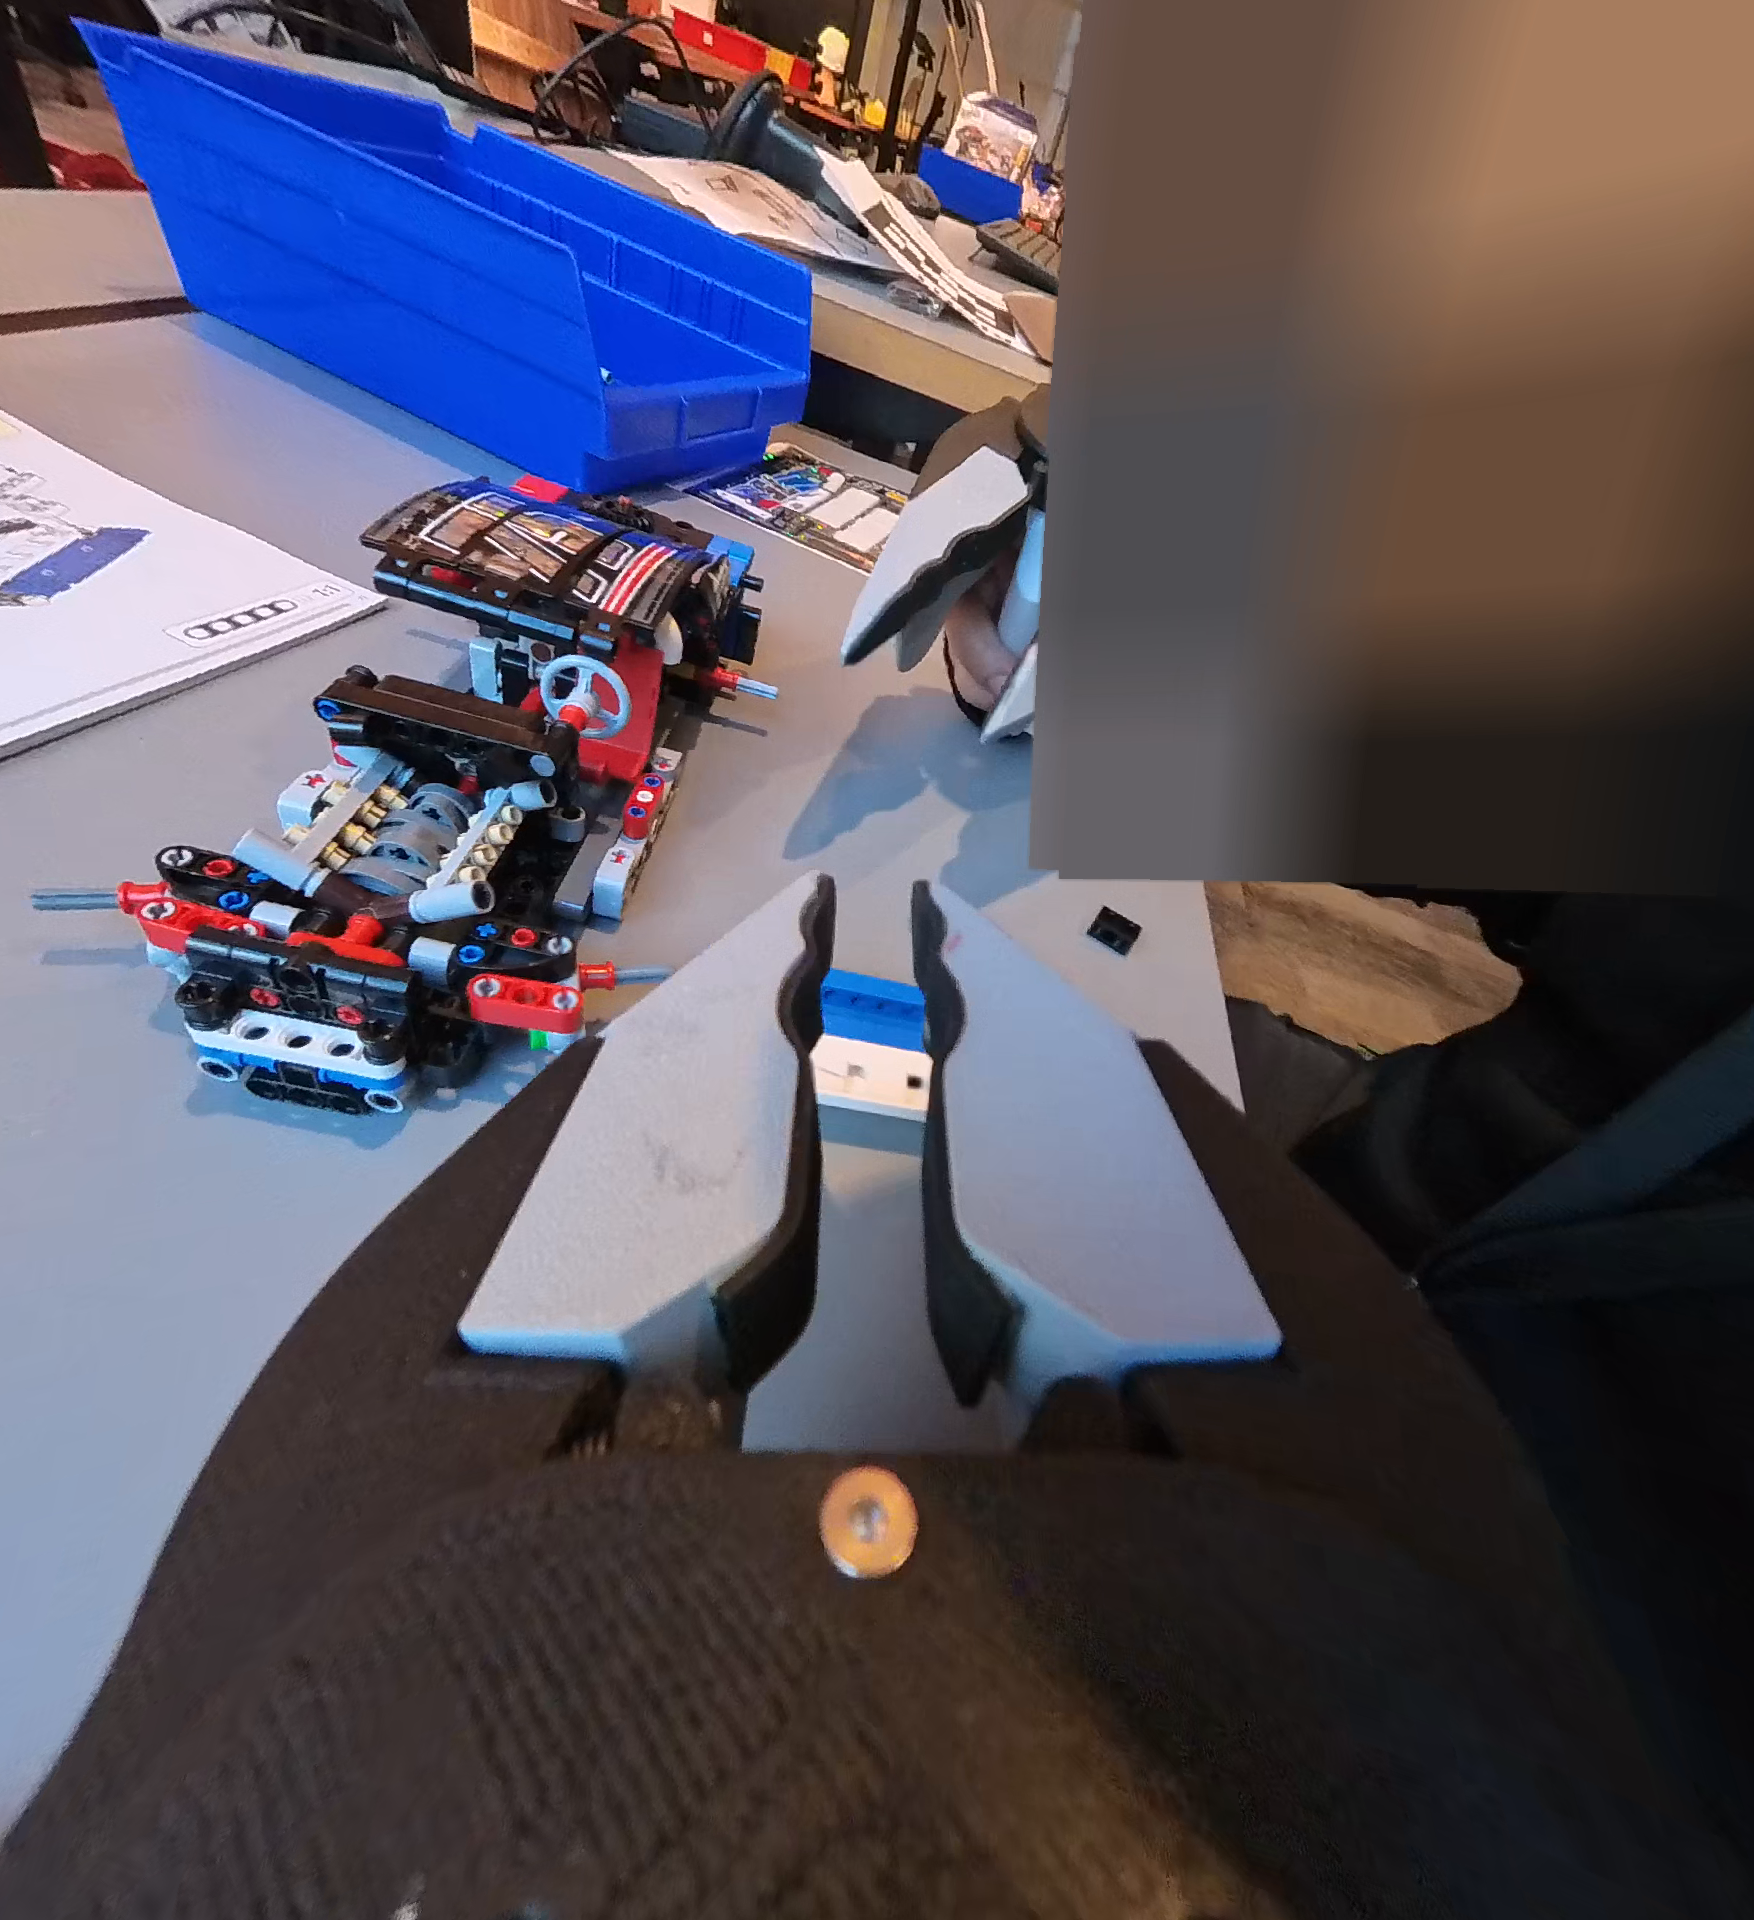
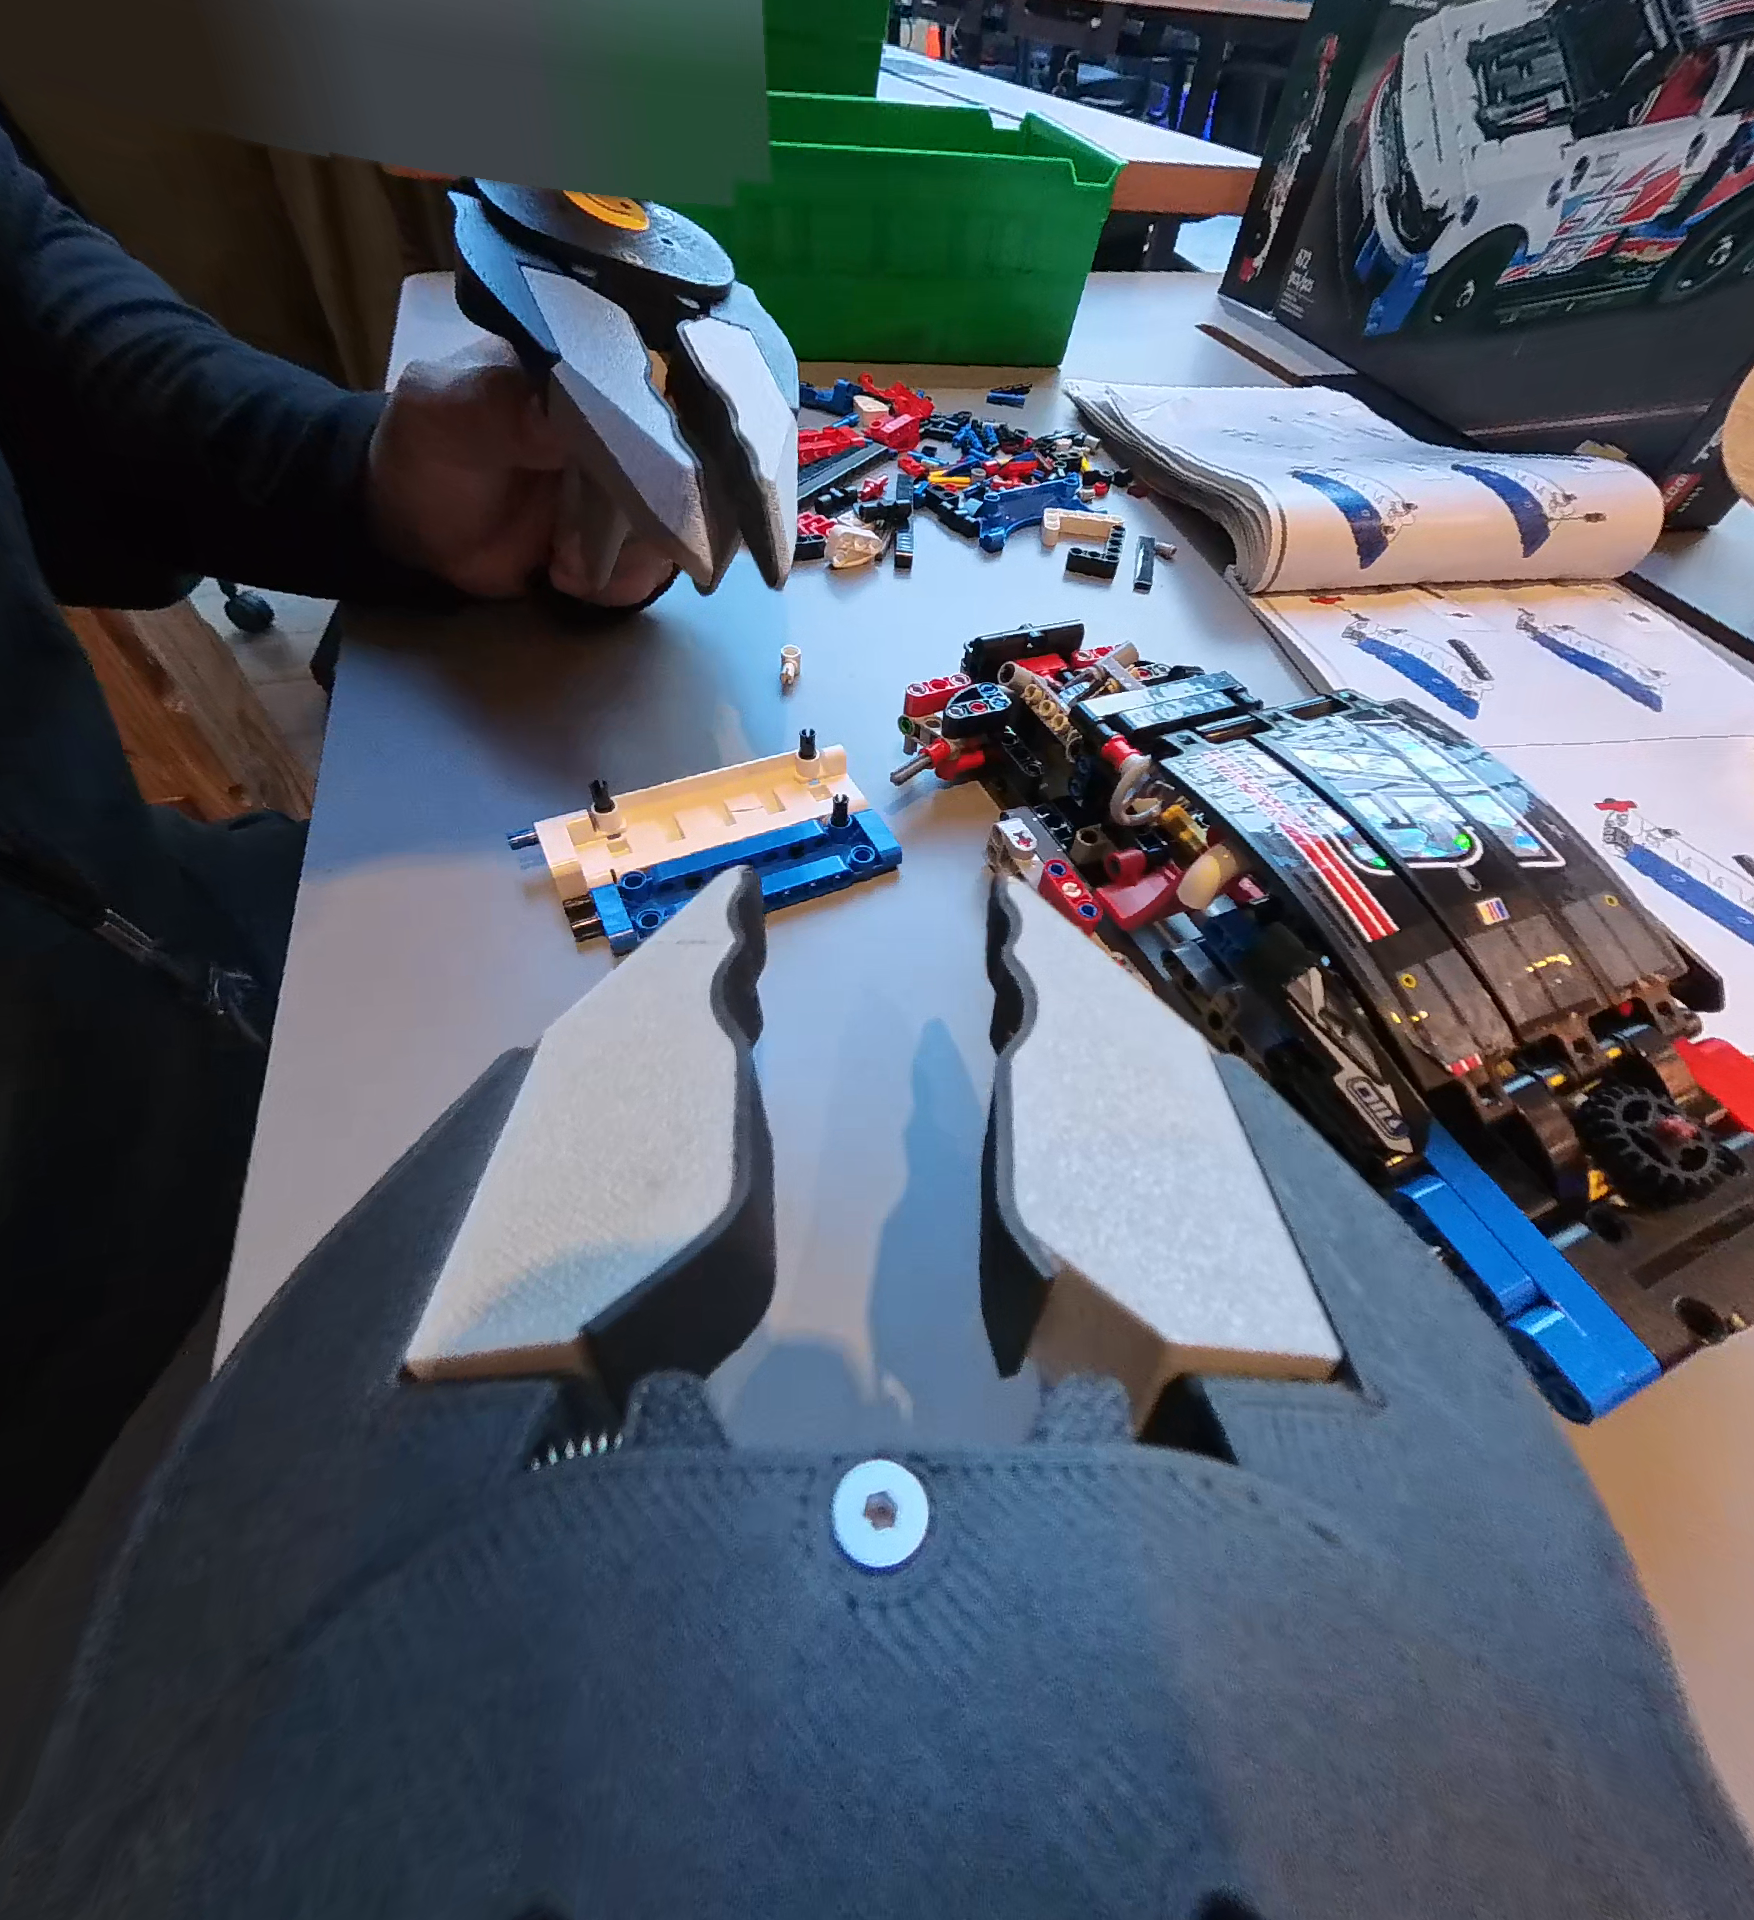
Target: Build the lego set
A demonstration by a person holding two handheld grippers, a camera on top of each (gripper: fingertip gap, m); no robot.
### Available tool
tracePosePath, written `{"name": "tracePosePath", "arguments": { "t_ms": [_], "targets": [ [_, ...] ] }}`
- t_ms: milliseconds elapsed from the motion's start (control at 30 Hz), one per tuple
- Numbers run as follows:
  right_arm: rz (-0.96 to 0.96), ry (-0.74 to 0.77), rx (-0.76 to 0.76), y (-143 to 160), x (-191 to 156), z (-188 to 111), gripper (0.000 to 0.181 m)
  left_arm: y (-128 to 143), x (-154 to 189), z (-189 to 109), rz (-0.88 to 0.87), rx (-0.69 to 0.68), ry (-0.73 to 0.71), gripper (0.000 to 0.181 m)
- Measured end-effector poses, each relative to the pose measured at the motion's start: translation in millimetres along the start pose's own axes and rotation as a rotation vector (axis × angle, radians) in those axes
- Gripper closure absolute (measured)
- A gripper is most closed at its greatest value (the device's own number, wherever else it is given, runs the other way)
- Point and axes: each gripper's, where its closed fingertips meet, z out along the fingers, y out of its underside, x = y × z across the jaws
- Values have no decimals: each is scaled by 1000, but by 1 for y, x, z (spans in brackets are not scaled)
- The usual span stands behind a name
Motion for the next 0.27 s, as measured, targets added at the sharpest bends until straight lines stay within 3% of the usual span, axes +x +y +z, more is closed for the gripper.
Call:
{"name": "tracePosePath", "arguments": {
  "t_ms": [267],
  "targets": [
    [20, 6, 24, -3, 4, -3, 141, -7, -7, -7, -70, 64, -4, 169]
  ]
}}
